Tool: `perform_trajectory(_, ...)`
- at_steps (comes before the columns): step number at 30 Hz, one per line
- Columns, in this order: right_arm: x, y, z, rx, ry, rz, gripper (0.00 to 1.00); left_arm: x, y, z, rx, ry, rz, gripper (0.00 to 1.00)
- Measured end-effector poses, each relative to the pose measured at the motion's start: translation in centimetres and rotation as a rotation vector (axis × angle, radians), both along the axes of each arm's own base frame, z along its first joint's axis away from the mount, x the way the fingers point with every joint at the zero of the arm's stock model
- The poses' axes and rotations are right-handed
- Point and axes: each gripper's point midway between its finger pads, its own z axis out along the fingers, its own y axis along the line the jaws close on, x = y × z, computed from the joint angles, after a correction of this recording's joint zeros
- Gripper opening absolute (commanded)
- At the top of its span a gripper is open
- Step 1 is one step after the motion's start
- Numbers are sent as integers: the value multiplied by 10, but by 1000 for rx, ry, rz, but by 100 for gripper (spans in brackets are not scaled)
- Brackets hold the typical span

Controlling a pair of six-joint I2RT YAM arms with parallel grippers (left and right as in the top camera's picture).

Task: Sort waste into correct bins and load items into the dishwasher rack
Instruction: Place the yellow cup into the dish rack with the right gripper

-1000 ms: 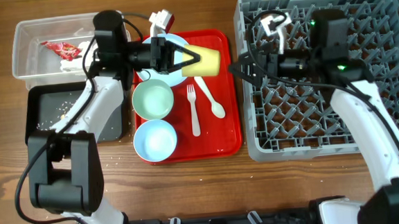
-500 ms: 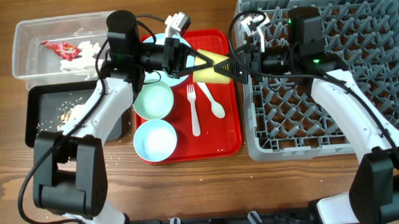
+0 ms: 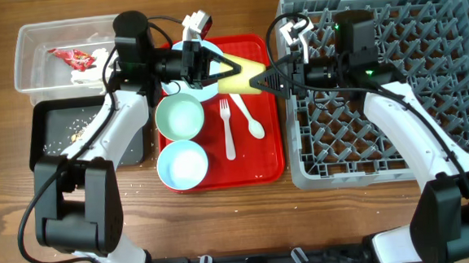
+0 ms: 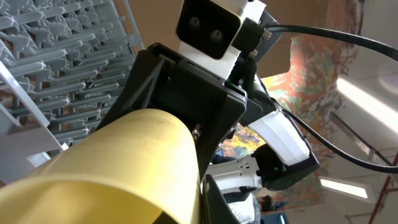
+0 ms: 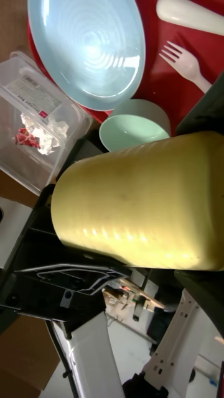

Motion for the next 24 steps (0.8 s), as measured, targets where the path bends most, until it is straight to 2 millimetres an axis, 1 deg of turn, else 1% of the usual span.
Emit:
perform_trajectory(1, 0, 0, 0, 0, -2, 0, 48, 0, 0, 0, 0, 0, 1, 4)
perform_trajectory(2, 0, 0, 0, 0, -3, 0, 48, 0, 0, 0, 0, 0, 1, 13)
perform_trajectory(3, 1, 0, 0, 1, -3, -1, 49, 0, 0, 0, 0, 0, 1, 31)
perform_trajectory(4, 3, -2, 1, 0, -11, -9, 48, 1, 0, 0, 1, 3, 3, 45)
perform_trajectory(5, 6, -5, 1, -1, -17, -21, 48, 0, 0, 0, 1, 4, 2, 54)
perform_trajectory(7, 15, -18, 1, -1, -6, -64, 48, 1, 0, 0, 2, 9, 4, 63)
perform_trajectory(9, 23, -41, -4, -9, 61, -135, 48, 4, 1, 0, 4, 6, 20, 65)
perform_trajectory(10, 23, -45, -9, -23, 110, -158, 48, 6, 3, -1, 5, 7, 29, 66)
perform_trajectory(11, 23, -51, -17, -57, 157, -197, 48, 7, 5, -1, 4, 2, 34, 72)
perform_trajectory(12, 22, -61, -30, -110, 224, -252, 48, 9, 10, 0, 0, -14, 42, 74)
perform_trajectory(13, 17, -70, -40, -170, 292, -303, 48, 11, 14, 0, -1, -23, 52, 74)
perform_trajectory(14, 10, -79, -44, -233, 338, -348, 48, 14, 18, 0, -3, -33, 64, 74)
perform_trajectory(15, -3, -88, -43, -304, 379, -388, 48, 16, 21, 1, -4, -42, 72, 76)
perform_trajectory(16, -18, -99, -36, -387, 409, -431, 48, 18, 24, 2, -7, -62, 78, 77)
perform_trajectory(17, -34, -112, -22, -473, 417, -474, 48, 18, 25, 4, -13, -98, 79, 81)
perform_trajectory(18, -44, -119, -14, -523, 435, -497, 48, 18, 25, 6, -17, -125, 78, 82)
perform_trajectory(19, -56, -128, -4, -578, 441, -527, 48, 18, 25, 8, -21, -151, 79, 86)
perform_trajectory(20, -65, -135, 2, -616, 441, -546, 48, 19, 25, 9, -23, -164, 84, 91)
perform_trajectory(21, -78, -142, 2, -671, 477, -558, 48, 22, 24, 9, -21, -166, 98, 99)
perform_trajectory(22, -85, -147, -1, -708, 498, -563, 48, 27, 25, 9, -17, -168, 125, 99)
perform_trajectory(24, -101, -156, -12, -800, 558, -560, 49, 42, 29, 8, -5, -160, 214, 99)
